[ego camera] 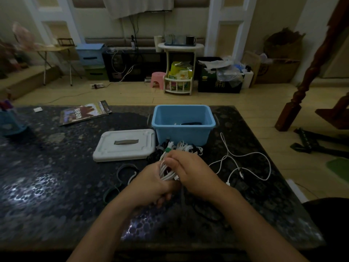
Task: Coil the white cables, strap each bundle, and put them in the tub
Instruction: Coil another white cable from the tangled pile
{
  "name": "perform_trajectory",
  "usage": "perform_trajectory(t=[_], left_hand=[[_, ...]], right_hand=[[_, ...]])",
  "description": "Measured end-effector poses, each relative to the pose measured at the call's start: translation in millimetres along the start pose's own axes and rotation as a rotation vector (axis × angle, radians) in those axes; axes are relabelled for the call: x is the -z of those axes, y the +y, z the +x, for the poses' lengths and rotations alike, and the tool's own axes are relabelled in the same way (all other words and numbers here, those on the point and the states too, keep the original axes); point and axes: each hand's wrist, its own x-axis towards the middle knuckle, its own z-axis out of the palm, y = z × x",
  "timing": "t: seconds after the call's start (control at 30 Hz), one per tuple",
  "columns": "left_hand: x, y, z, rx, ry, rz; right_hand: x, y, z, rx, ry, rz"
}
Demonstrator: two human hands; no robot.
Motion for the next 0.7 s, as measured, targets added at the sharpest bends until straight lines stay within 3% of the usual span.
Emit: perform_trajectory(t=[0.27,0.3,0.4,0.47,0.6,0.7], left_hand=[[5,-5,-14,0.181,-0.243,-0.521],[5,-5,-13,0.174,-0.217,-0.466],[3,-16,-7,-0.015,0.057,0.098],[9,-29,-4,-0.065,0.194,0.328],[39,-46,-10,0.041,0.308,0.454],[59,-48,-18,0.054,0.371,0.5]], right_hand=[[-5,7,-1,0.074,0.022,0.133],[-7,8,0,0.072,0.013,0.128],[-14,9,6,0.058,-0.045,0.033],[-23,5,11,0.05,-0.072,-0.046],[-41,-12,17,0.07,-0.062,-0.084],[-64,-29,22,0.081,-0.022,0.056]])
